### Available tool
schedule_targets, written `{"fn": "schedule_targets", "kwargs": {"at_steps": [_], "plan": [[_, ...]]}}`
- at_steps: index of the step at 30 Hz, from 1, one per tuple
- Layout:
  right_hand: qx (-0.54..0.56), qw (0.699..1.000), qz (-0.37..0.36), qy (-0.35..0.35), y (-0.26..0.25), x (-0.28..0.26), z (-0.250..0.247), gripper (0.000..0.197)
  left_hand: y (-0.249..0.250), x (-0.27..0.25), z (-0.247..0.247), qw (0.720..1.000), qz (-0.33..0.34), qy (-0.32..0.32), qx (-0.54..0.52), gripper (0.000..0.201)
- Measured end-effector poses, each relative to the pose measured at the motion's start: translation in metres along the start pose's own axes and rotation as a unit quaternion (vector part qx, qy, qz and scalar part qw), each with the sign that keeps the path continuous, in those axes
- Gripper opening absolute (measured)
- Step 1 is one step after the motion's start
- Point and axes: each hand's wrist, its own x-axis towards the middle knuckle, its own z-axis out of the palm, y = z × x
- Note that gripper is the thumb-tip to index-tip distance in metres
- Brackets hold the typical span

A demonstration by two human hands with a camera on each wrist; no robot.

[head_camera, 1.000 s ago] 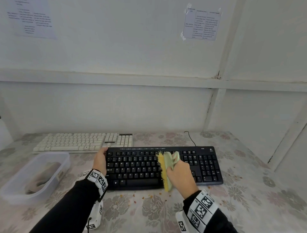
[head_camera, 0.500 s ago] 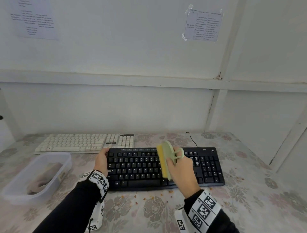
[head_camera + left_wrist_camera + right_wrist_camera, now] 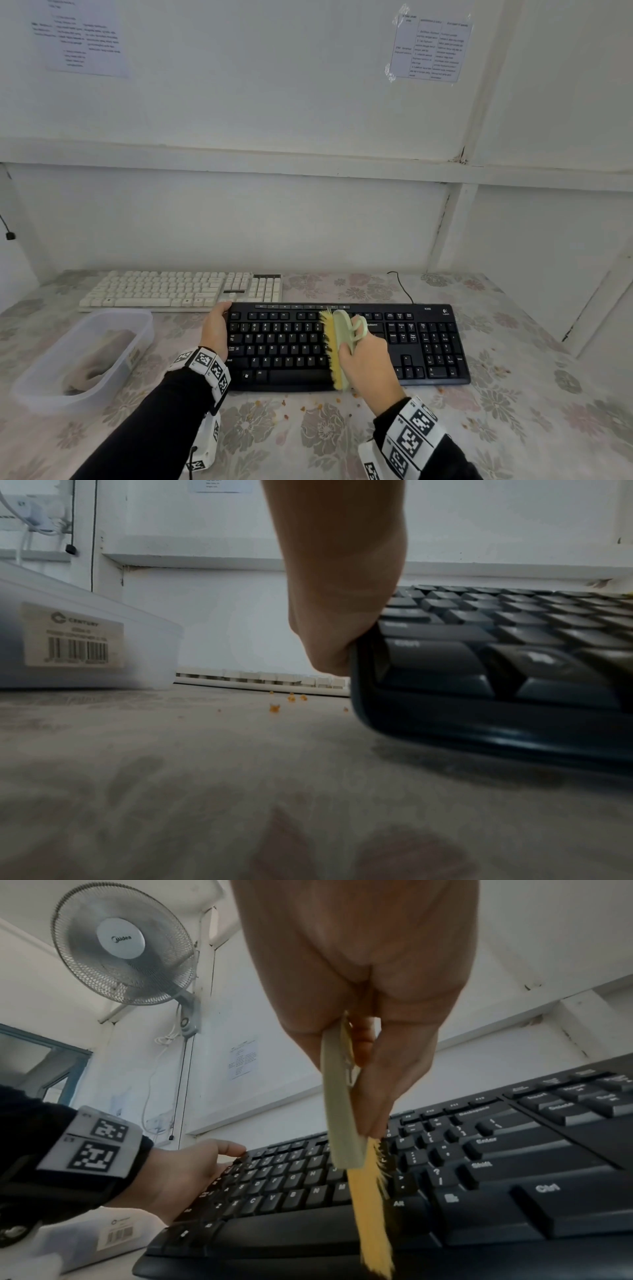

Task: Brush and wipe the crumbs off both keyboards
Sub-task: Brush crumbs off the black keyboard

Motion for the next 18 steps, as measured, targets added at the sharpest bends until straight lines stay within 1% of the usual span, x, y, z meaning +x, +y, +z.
{"fn": "schedule_targets", "kwargs": {"at_steps": [1, 3, 6, 8, 11, 13, 16, 18], "plan": [[-0.008, 1.000, 0.005, -0.006, 0.001, -0.003, 0.000, 0.021, 0.000, 0.001, 0.000, 1.000, 0.000, 0.000, -0.003, 0.032], [-0.006, 1.000, 0.015, -0.024, 0.003, -0.009, -0.003, 0.020, 0.000, 0.002, 0.000, 1.000, -0.001, 0.001, -0.001, 0.031], [-0.011, 0.998, 0.024, -0.057, 0.003, -0.015, -0.009, 0.030, 0.000, 0.002, 0.000, 1.000, -0.002, 0.000, -0.002, 0.031], [0.003, 0.998, 0.022, -0.056, -0.001, -0.016, -0.017, 0.032, 0.000, 0.003, 0.000, 1.000, -0.001, 0.000, -0.004, 0.031], [0.035, 0.999, 0.002, -0.027, -0.013, -0.011, -0.023, 0.035, 0.000, 0.006, -0.001, 1.000, 0.003, 0.001, -0.006, 0.030], [0.058, 0.998, -0.015, 0.000, -0.021, -0.004, -0.020, 0.031, 0.000, 0.006, -0.001, 1.000, 0.005, 0.000, -0.006, 0.030], [0.109, 0.991, -0.061, 0.045, -0.035, 0.006, -0.010, 0.004, -0.001, 0.008, -0.002, 1.000, 0.005, -0.003, -0.009, 0.031], [0.119, 0.989, -0.070, 0.051, -0.040, 0.009, -0.003, 0.011, -0.001, 0.009, -0.003, 1.000, 0.003, -0.005, -0.010, 0.031]]}}
